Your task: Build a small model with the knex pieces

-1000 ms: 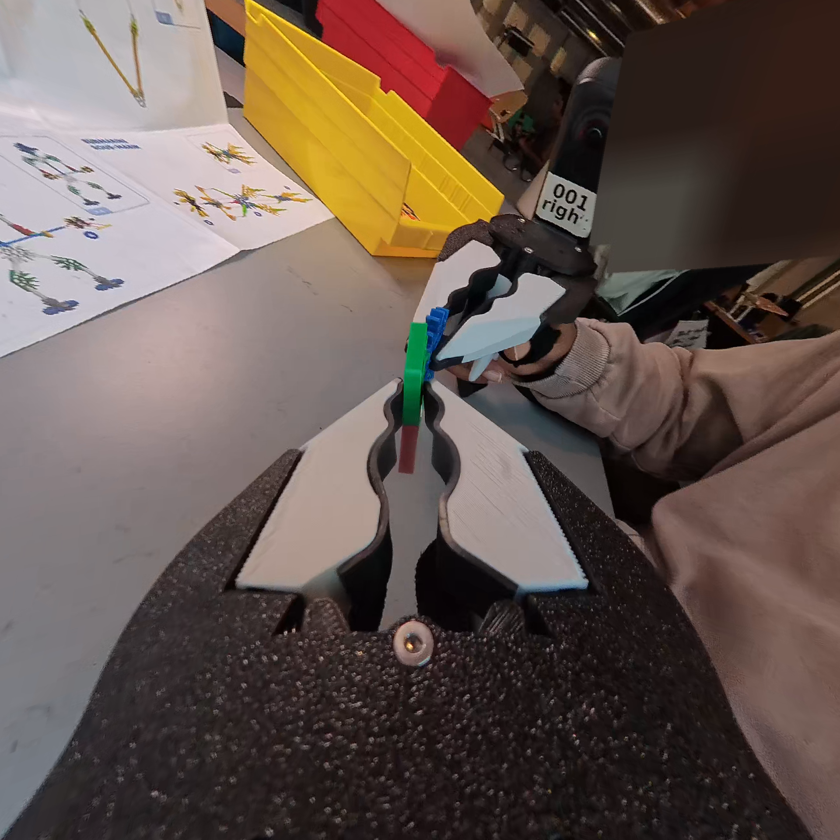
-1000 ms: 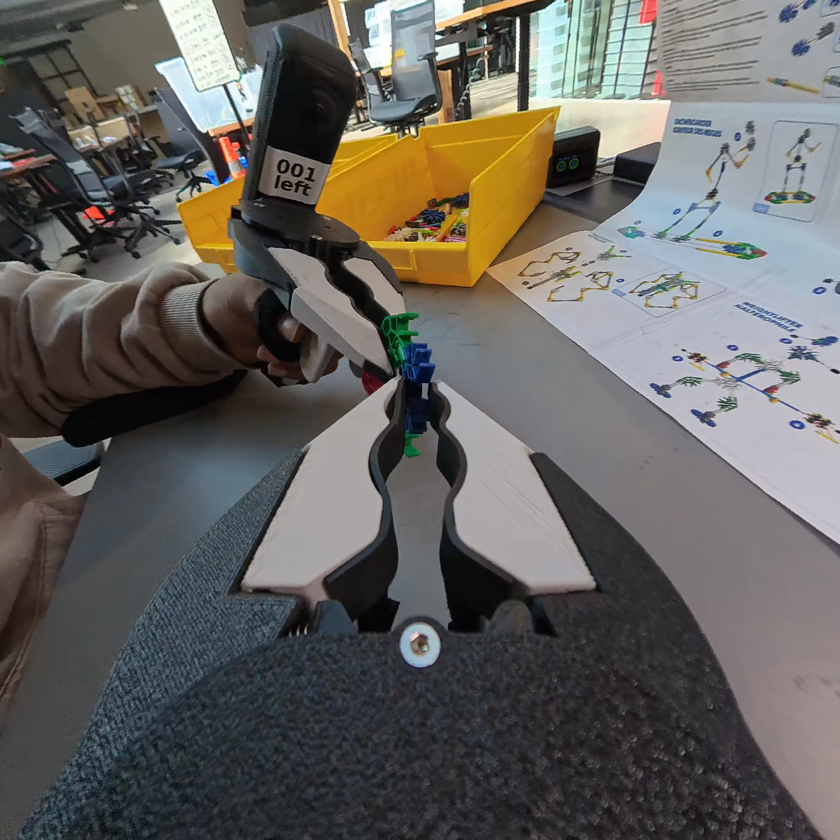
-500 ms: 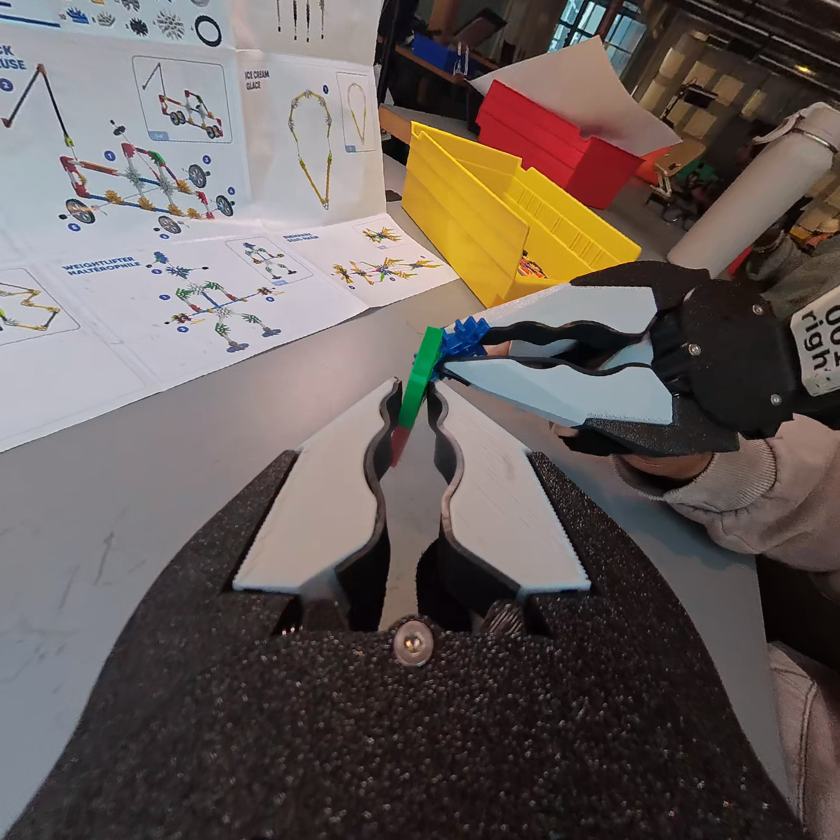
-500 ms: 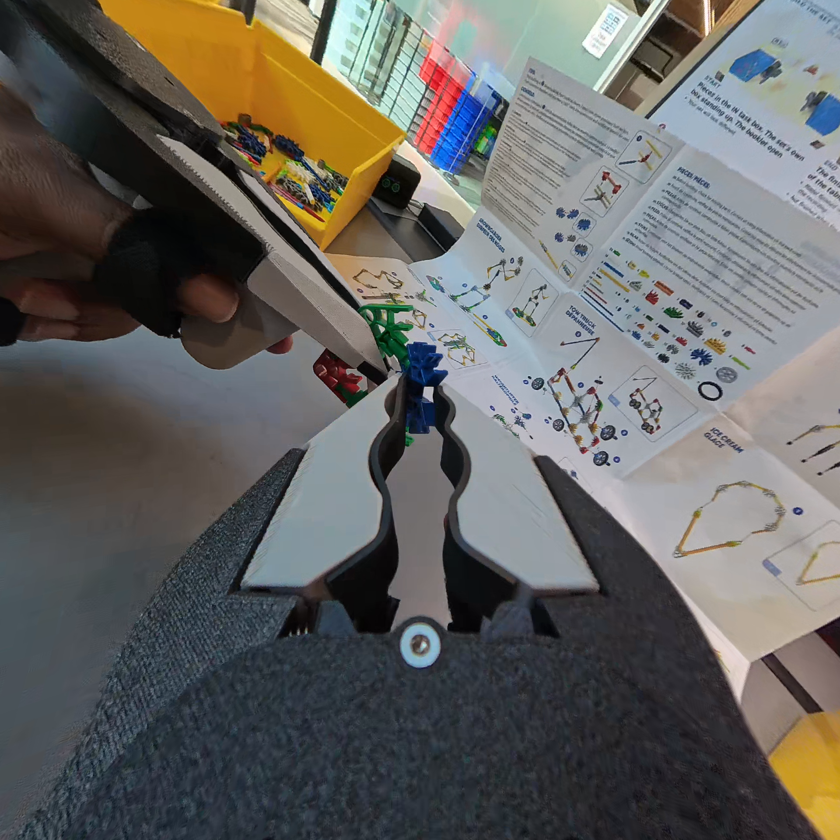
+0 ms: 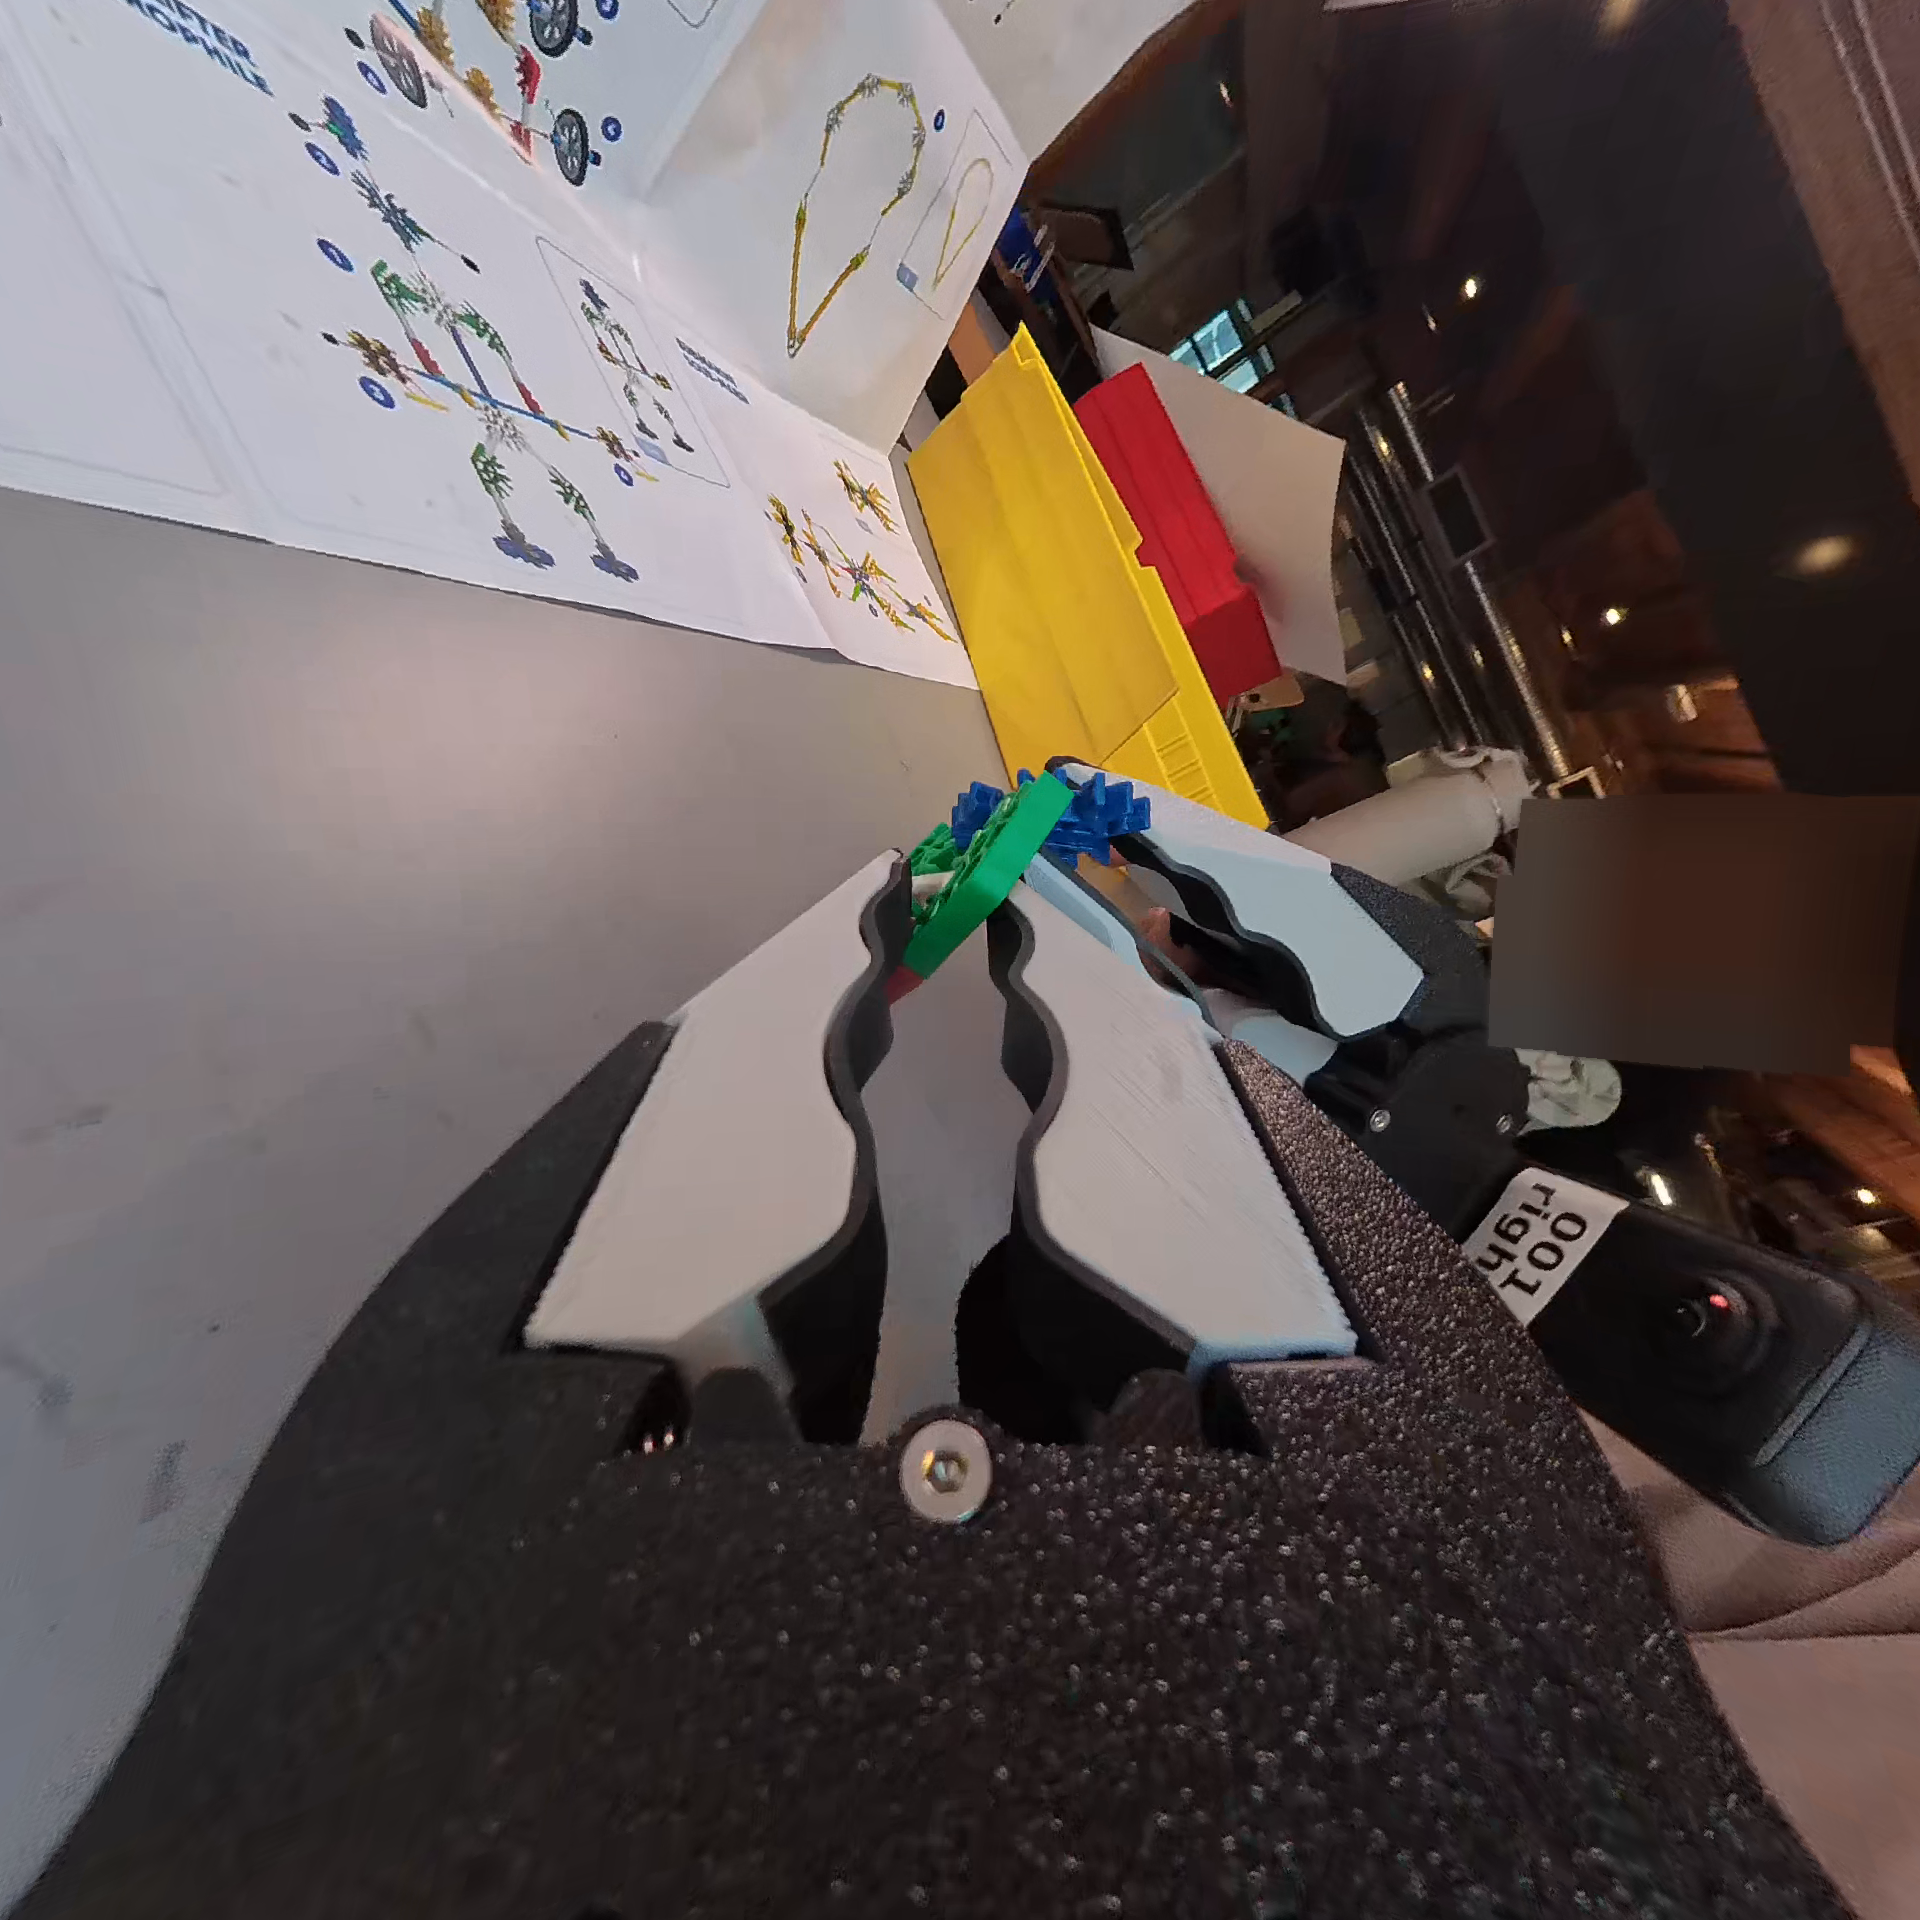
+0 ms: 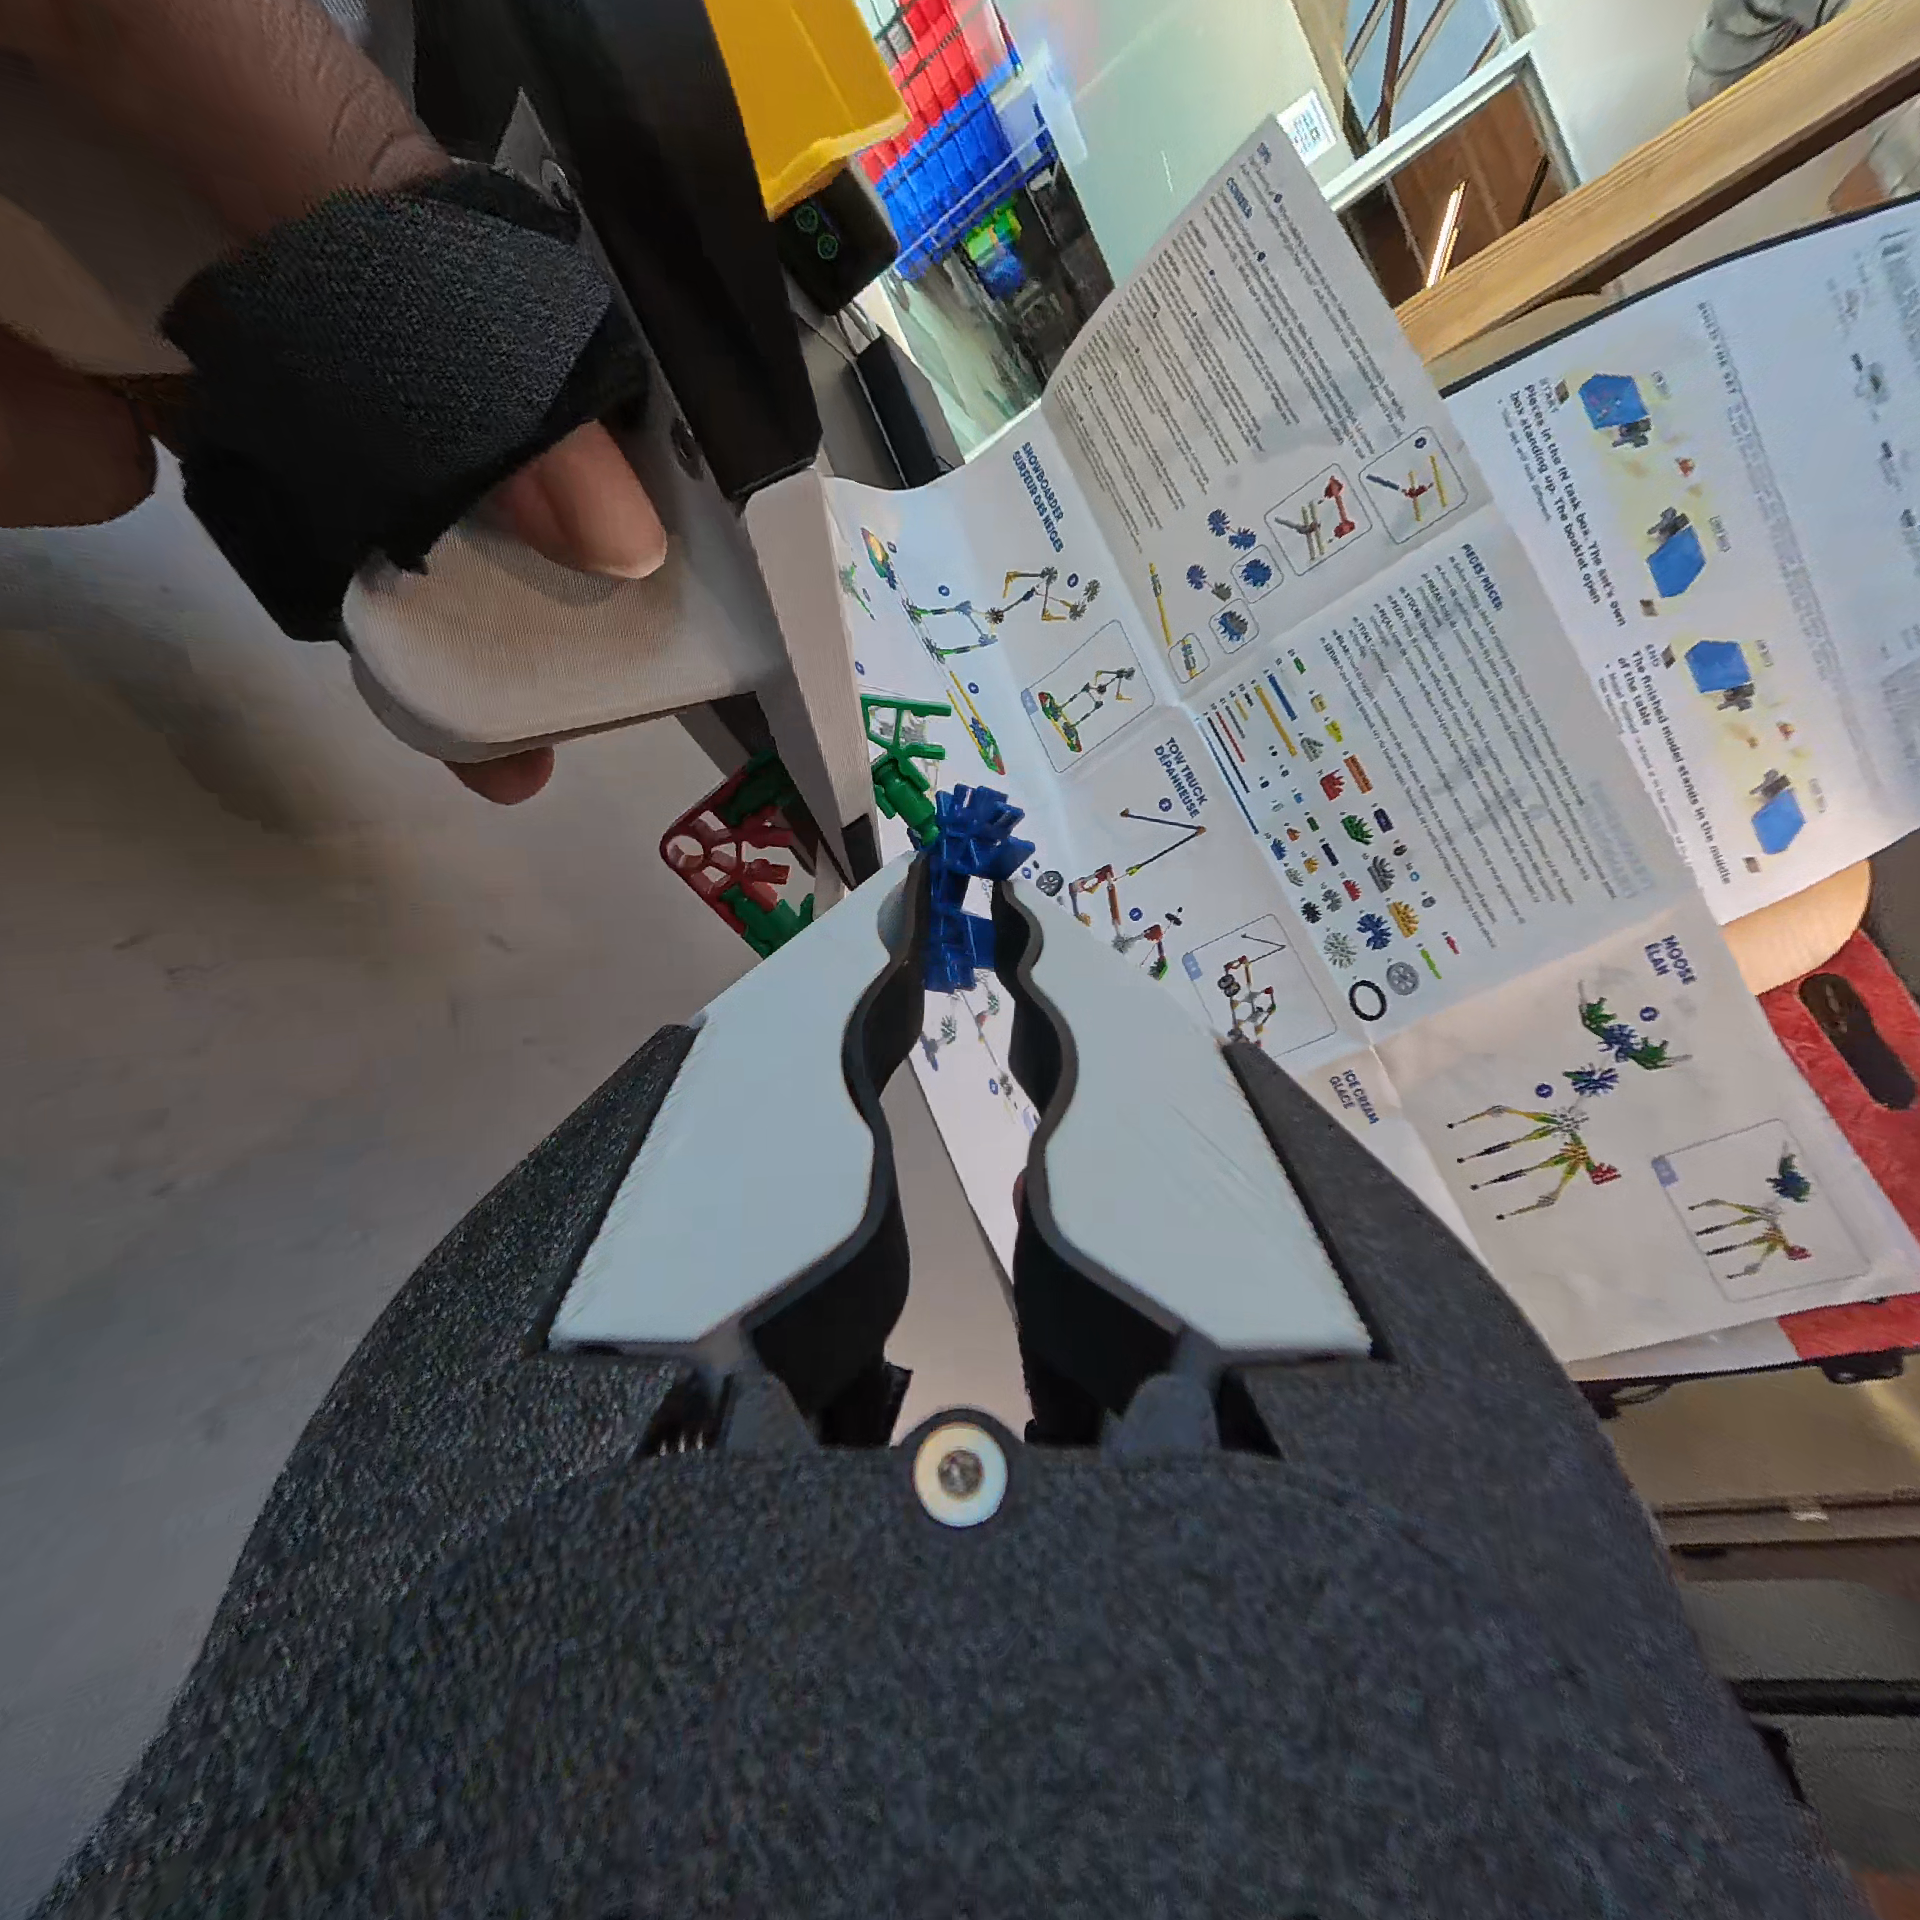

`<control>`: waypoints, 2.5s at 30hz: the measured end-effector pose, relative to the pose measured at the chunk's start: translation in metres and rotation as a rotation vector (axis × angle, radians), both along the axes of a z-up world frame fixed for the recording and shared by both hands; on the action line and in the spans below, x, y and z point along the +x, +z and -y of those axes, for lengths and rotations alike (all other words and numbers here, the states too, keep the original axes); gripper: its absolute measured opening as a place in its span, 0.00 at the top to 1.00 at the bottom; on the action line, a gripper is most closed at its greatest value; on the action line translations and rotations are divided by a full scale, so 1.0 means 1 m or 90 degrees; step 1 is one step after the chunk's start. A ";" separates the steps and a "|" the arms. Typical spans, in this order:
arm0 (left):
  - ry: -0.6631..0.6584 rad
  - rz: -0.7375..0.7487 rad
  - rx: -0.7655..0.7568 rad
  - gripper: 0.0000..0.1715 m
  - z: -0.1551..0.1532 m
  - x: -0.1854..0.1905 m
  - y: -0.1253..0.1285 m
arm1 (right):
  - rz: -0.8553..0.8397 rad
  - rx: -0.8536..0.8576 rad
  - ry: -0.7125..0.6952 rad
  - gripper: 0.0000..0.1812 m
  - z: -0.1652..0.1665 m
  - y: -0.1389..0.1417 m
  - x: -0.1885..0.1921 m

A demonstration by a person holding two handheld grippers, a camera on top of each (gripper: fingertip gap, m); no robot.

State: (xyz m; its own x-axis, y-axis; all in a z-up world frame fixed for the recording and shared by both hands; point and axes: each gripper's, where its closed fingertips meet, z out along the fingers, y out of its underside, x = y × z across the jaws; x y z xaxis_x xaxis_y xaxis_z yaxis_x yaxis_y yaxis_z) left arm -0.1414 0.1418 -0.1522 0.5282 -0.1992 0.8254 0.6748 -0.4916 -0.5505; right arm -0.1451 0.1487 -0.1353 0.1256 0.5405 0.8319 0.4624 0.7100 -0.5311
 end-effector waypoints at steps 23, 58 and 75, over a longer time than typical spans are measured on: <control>-0.103 0.009 0.103 0.95 0.002 0.005 0.016 | -0.093 -0.663 0.188 0.97 0.002 0.014 0.002; -0.279 -0.351 0.209 0.98 0.027 0.052 0.016 | 0.086 -0.791 0.375 0.97 0.031 0.016 0.041; -0.003 -0.412 0.075 0.98 -0.019 0.021 0.006 | -0.076 -0.330 0.078 0.98 -0.016 0.017 -0.003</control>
